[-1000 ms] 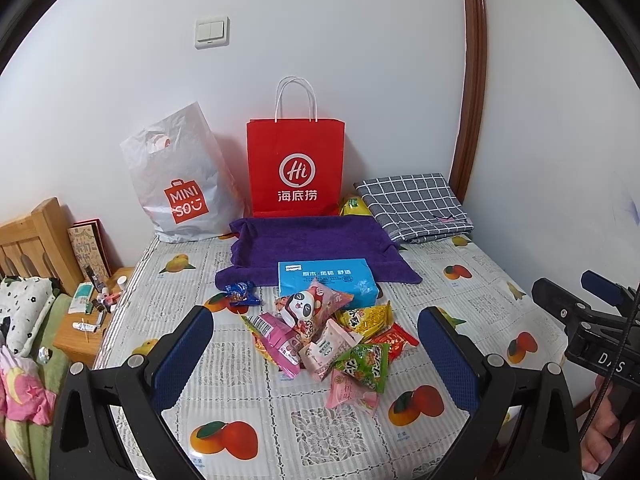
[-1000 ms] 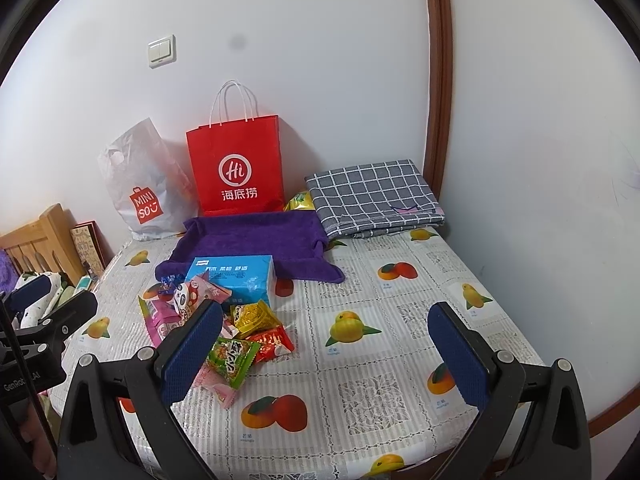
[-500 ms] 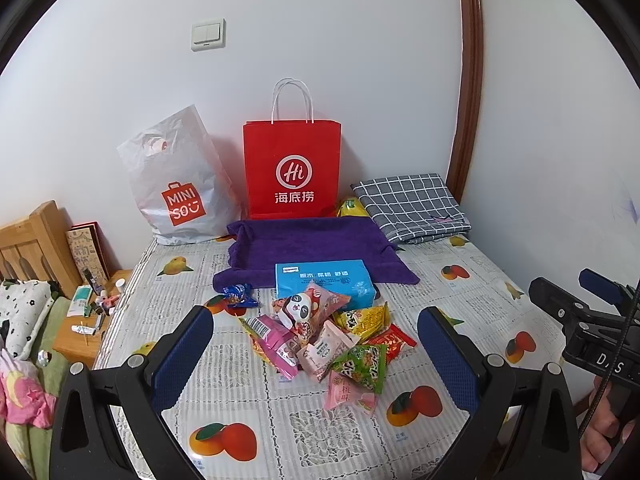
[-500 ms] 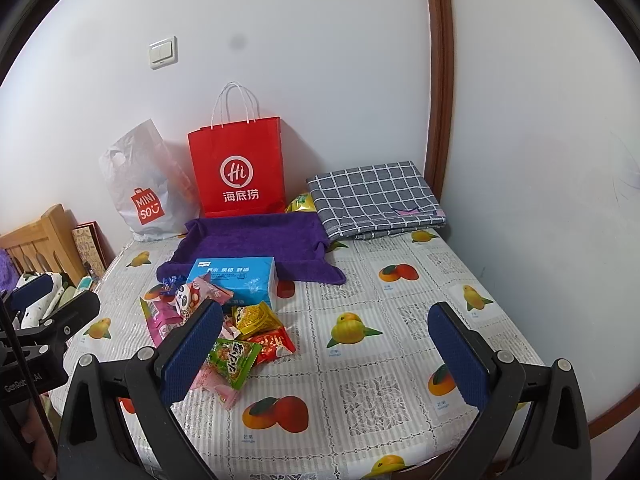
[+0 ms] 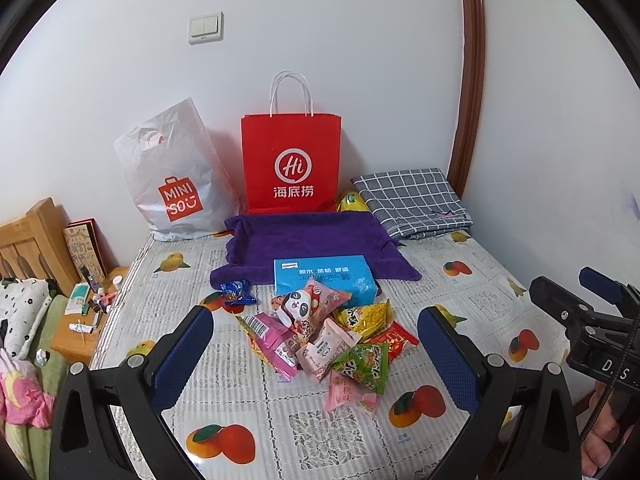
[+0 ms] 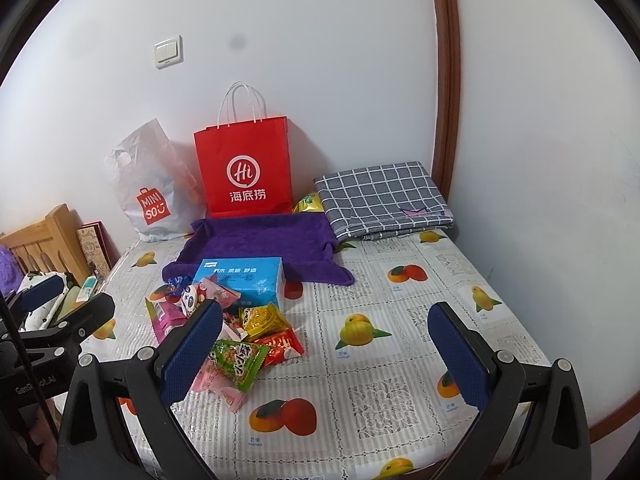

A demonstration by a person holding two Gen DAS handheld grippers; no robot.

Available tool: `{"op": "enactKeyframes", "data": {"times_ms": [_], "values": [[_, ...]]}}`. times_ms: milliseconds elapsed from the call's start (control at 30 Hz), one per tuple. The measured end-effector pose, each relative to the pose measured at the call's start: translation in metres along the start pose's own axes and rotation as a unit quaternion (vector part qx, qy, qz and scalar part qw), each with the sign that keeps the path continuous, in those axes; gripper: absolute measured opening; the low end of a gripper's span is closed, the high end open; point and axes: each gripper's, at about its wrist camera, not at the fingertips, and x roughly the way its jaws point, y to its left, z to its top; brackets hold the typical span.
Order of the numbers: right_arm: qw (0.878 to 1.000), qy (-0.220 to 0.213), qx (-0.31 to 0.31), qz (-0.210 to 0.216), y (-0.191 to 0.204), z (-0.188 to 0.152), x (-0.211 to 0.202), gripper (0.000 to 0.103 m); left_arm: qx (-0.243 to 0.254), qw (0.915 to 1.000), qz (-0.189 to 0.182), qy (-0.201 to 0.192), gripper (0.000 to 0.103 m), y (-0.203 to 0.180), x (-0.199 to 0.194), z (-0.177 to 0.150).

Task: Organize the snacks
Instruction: 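Grasp the pink snack packet with the left tool while the right tool grasps a red candy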

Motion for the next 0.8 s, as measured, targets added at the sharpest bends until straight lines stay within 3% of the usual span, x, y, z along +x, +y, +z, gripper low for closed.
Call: {"op": "enactKeyframes", "data": {"times_ms": [300, 800], "values": [[0.999, 0.029, 0.015, 0.012, -0.005, -0.013, 0.04, 0.1, -0.016, 0.9991, 0.015, 0.035, 0.103, 0.018, 0.04, -0.014], [0.99, 0.127, 0.037, 0.044, -0.002, -0.056, 0.16, 0.094, -0.064, 0.9918, 0.028, 0.107, 0.095, 0.078, 0.122, -0.046]]}}
